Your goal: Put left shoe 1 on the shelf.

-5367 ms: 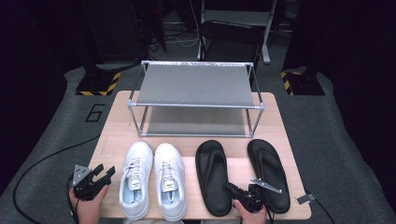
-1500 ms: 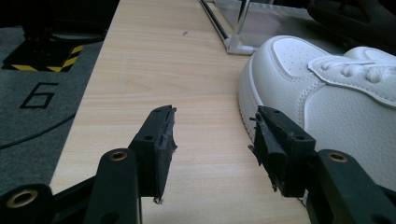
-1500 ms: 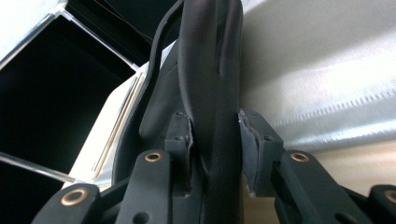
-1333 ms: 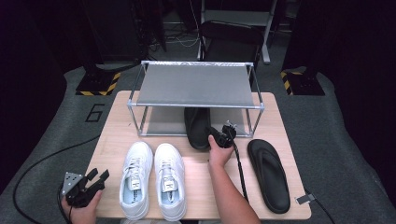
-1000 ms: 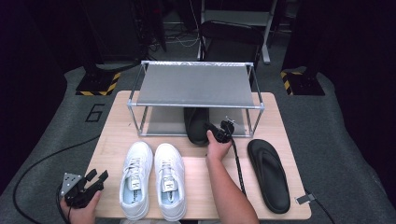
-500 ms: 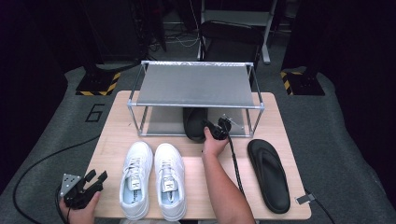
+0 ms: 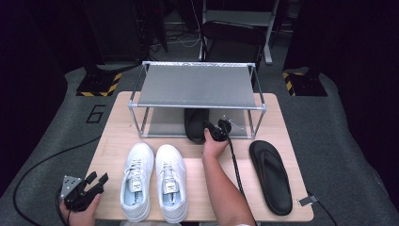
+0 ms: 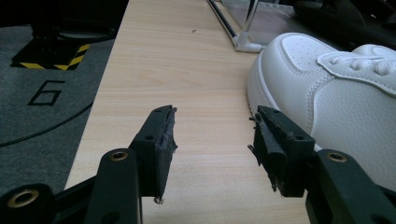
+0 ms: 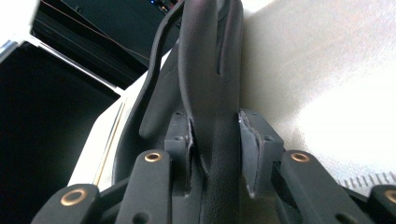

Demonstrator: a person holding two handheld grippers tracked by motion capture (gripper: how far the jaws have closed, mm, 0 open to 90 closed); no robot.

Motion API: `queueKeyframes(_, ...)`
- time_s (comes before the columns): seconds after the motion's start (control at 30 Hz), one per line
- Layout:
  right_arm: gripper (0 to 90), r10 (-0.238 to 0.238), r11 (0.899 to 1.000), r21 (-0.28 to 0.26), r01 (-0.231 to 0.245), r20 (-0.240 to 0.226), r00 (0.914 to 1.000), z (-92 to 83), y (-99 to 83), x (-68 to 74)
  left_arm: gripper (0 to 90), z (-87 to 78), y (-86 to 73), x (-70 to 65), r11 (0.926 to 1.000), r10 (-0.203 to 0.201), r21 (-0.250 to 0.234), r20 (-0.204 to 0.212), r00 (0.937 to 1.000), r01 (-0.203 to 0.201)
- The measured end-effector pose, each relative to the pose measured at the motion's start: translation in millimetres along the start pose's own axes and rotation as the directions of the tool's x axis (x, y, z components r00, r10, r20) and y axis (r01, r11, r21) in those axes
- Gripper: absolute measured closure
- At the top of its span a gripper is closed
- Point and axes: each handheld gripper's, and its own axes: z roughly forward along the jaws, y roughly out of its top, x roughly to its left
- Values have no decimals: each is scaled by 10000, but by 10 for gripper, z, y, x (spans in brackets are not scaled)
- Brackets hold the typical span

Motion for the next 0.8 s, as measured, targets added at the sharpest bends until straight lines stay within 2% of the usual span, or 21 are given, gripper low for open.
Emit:
queueKeyframes(0.03,658,166,9997,179,-167,10,9999,9,-9,-6,474,2,0,1,10000,-2,11,31,10000,2)
queueKeyframes(0.23,638,113,9997,198,-114,49,9999,37,-22,-42,474,9,-3,4,9998,12,173,7,10000,-12)
queueKeyframes(0.33,585,95,9997,228,-96,61,9999,16,-18,-32,474,10,-4,5,9998,-7,180,5,10000,7)
queueKeyframes(0.43,563,-546,9985,-26,546,224,9983,-32,-1,9,473,12,-1,1,9998,35,190,-2,10000,-35)
queueKeyframes(0.47,563,-546,9985,-26,546,224,9983,-32,-1,9,473,11,0,-1,9997,37,223,22,10000,-38)
queueKeyframes(0.5,566,-881,9961,-58,883,239,9958,-77,0,30,473,18,1,-7,9999,37,148,4,10000,-37)
queueKeyframes(0.53,566,-881,9961,-58,883,239,9958,-77,0,30,473,18,1,-7,9999,37,148,4,10000,-37)
queueKeyframes(0.57,566,-1144,9934,133,1140,308,9930,-140,-8,59,473,17,5,-6,9998,29,175,20,10000,-29)
queueKeyframes(0.6,566,-1144,9934,133,1140,308,9930,-140,-8,59,473,15,8,-4,9999,-4,158,41,10000,3)
queueKeyframes(0.63,566,-1352,9908,33,1351,396,9900,-224,-33,91,473,20,6,-5,10000,-45,-4,35,10000,45)
queueKeyframes(0.67,566,-1352,9908,33,1351,396,9900,-224,-33,91,473,13,13,-1,10000,-45,83,27,10000,45)
queueKeyframes(0.7,566,-1577,9875,-33,1579,296,9870,-259,-48,102,473,13,15,0,9999,-65,132,33,10000,64)
queueKeyframes(0.77,566,-2301,9732,127,2298,359,9725,-329,-68,134,473,17,12,-4,9997,-77,227,26,10000,76)
queueKeyframes(0.8,565,-2291,9734,131,2288,350,9728,-373,-85,159,473,21,10,-10,9997,-62,248,43,10000,61)
